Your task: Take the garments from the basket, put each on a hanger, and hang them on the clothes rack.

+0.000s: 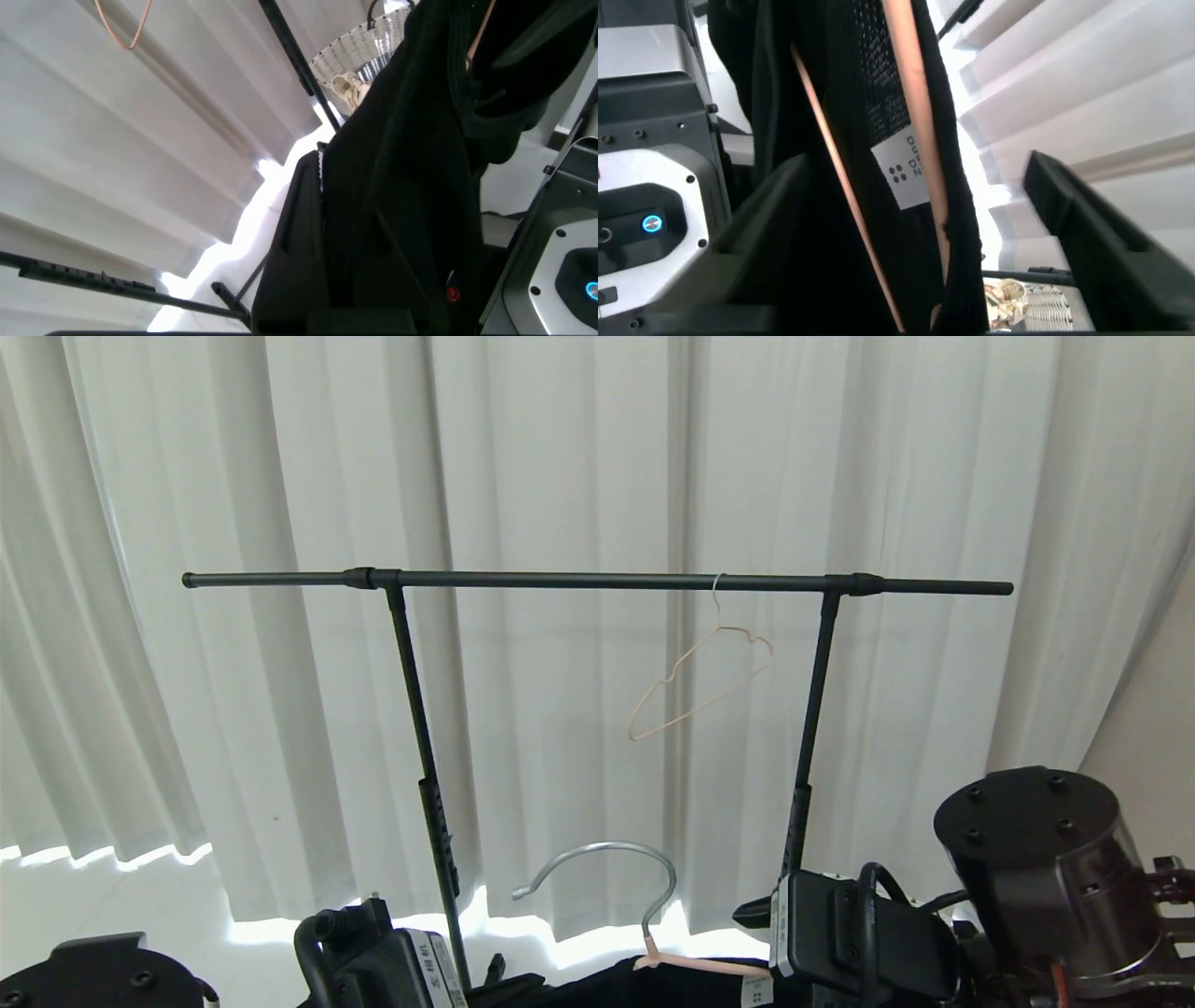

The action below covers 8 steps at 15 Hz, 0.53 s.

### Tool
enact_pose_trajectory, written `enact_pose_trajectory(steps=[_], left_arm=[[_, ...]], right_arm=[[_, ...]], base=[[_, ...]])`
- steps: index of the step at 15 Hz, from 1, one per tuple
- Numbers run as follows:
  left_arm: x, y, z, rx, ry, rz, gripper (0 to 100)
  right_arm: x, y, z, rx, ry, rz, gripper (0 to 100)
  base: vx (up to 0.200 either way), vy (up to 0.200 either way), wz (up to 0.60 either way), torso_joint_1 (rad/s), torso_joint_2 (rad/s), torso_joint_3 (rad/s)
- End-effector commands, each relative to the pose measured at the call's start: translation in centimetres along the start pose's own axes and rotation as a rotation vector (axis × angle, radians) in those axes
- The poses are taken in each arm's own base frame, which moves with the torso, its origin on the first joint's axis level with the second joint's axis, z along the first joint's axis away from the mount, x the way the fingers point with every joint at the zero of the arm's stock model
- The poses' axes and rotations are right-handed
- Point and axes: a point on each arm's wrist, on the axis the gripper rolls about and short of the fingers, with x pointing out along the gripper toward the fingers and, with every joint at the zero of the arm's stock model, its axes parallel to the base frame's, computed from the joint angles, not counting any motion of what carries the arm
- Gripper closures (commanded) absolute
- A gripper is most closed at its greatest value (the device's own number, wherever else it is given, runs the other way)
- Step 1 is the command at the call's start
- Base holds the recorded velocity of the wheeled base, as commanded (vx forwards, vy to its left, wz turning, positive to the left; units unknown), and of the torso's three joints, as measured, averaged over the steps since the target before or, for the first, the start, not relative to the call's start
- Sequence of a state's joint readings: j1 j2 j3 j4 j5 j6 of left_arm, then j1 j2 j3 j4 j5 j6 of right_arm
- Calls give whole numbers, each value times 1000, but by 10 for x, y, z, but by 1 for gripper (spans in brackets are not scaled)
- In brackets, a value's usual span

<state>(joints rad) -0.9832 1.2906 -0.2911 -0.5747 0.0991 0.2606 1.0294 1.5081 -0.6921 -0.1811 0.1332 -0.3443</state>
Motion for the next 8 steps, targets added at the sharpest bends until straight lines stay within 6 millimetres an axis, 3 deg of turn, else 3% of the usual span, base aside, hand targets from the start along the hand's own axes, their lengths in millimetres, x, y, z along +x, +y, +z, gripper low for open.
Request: enact_pose_trajectory(steps=[1, 8], left_arm=[[0, 0, 0, 0, -1, 1, 100], [0, 1, 3, 2, -10, 3, 100]], right_arm=[[1, 0, -2, 2, 6, 1, 0], [0, -3, -3, 4, 11, -17, 0]], base=[[0, 0, 0, 0, 0, 0], [0, 0, 0, 0, 0, 0]])
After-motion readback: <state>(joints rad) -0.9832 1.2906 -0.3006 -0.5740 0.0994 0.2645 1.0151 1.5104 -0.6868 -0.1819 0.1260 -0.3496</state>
